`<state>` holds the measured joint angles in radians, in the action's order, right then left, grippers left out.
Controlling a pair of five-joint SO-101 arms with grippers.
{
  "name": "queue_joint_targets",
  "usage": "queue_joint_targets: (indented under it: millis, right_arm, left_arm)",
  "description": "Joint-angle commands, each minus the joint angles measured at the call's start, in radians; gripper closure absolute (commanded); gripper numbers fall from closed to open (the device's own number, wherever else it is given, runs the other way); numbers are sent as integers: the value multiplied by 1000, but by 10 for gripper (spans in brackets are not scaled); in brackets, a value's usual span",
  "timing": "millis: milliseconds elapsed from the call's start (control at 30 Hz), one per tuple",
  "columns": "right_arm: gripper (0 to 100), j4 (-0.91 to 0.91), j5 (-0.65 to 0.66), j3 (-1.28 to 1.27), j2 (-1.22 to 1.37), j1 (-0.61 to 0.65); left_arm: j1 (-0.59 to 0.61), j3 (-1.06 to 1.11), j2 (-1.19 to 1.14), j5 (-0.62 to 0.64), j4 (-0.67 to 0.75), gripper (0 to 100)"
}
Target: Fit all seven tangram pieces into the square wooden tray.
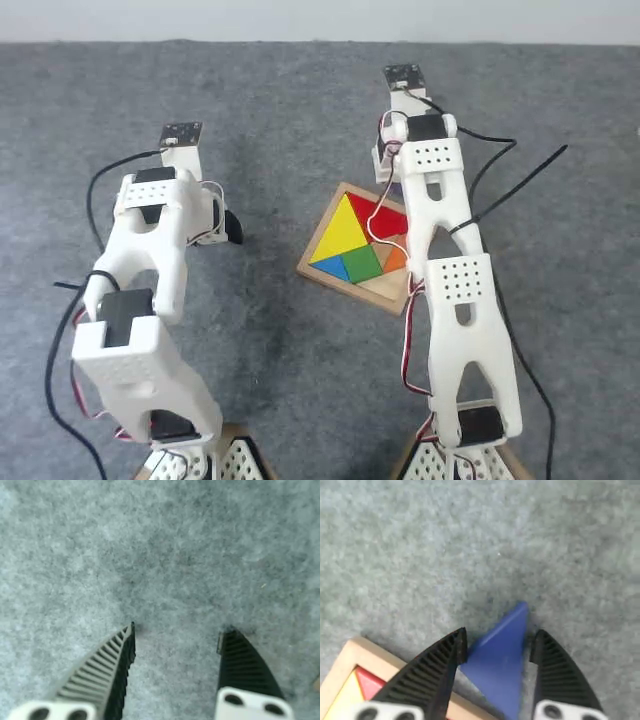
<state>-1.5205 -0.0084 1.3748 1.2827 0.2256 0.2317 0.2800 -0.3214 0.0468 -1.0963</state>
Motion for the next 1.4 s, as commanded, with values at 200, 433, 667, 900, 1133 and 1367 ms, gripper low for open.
queue_joint_targets:
  millis: [200, 433, 667, 900, 1133, 1367]
  right_arm:
    - [842, -154, 46, 118, -24, -15]
    - [739, -275, 195, 242, -59, 30]
    - [738, -213, 209, 55, 16, 35]
    - [738, -275, 213, 123, 47, 47]
    - [739, -269, 157, 141, 39, 53]
    - [739, -259, 21, 265, 56, 51]
  left_arm:
    - [-2, 1, 55, -15, 14, 742]
    - [-2, 1, 55, -15, 14, 742]
    - [2, 1, 57, -15, 12, 742]
    - [3, 1, 58, -15, 15, 742]
    - [2, 1, 60, -15, 15, 742]
    - [3, 1, 60, -15, 12, 742]
